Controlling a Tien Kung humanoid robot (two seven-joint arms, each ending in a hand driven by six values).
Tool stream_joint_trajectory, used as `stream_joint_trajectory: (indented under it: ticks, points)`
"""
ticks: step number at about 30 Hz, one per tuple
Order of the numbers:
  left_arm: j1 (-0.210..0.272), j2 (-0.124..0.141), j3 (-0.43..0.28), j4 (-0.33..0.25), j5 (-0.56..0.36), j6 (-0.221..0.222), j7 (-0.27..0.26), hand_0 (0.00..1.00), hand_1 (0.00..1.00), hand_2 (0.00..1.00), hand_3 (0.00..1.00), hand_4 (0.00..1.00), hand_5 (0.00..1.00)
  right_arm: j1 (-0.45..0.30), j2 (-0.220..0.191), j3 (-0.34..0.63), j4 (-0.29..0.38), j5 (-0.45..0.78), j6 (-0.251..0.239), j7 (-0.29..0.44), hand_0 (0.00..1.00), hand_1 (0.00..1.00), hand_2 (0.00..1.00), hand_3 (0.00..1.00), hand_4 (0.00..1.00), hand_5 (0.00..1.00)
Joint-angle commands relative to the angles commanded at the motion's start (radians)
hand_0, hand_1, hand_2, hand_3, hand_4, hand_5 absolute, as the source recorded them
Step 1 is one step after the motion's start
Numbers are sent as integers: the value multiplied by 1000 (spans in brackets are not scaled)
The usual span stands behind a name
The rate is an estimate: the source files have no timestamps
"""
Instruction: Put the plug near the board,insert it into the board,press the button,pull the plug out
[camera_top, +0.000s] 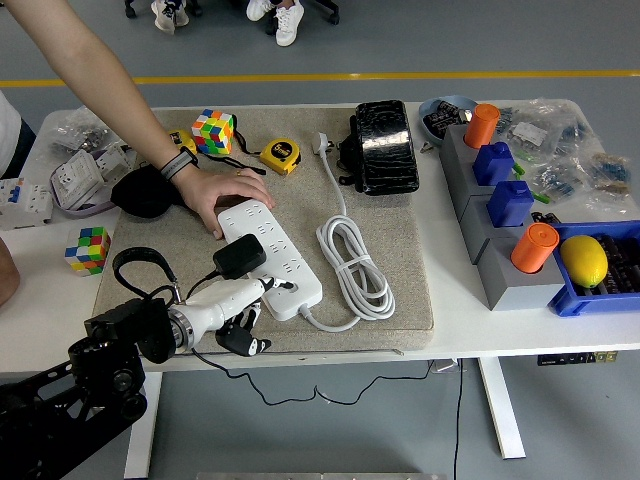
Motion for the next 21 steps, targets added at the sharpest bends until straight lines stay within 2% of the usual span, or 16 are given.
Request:
stream_joint_trajectory:
  ticks: [3, 7, 8, 11, 13, 14, 18, 21]
  points:
    - [5, 1, -15, -4, -37, 22, -29, 56, 85, 149, 875, 769, 2, -2, 0, 1, 0, 0, 0, 0, 495, 588, 544, 510, 859, 366]
    - [10, 0, -37, 20, -179, 54, -82, 56, 85, 149, 875, 769, 2, -1, 1, 1, 0, 1, 0, 0, 495, 588, 544, 510, 859, 366]
    - [13, 0, -42, 25, -210, 68, -102, 56, 87, 152, 841, 756, 2, -1, 2, 1, 0, 0, 0, 0, 496, 588, 544, 511, 859, 365]
    - [20, -3, -57, 34, -284, 126, -177, 56, 87, 152, 841, 756, 2, -1, 2, 2, 0, 0, 0, 0, 496, 588, 544, 511, 859, 365]
    - [23, -6, -63, 49, -344, 194, -259, 56, 87, 152, 841, 756, 2, -1, 2, -1, -1, 3, 0, 0, 496, 588, 544, 511, 859, 365]
    - [23, -7, -64, 56, -364, 217, -287, 61, 80, 160, 690, 637, 30, -1, 2, -3, -1, 4, 0, 0, 493, 588, 544, 511, 859, 364]
    - [17, -10, -55, 106, -488, 296, -392, 61, 80, 160, 690, 637, 30, -1, 2, -6, -1, 6, 0, 0, 493, 588, 544, 511, 859, 364]
    - [9, -20, -28, 178, -592, 387, -494, 68, 81, 168, 648, 629, 16, -1, 2, -5, 0, 5, 0, 0, 495, 588, 544, 511, 858, 365]
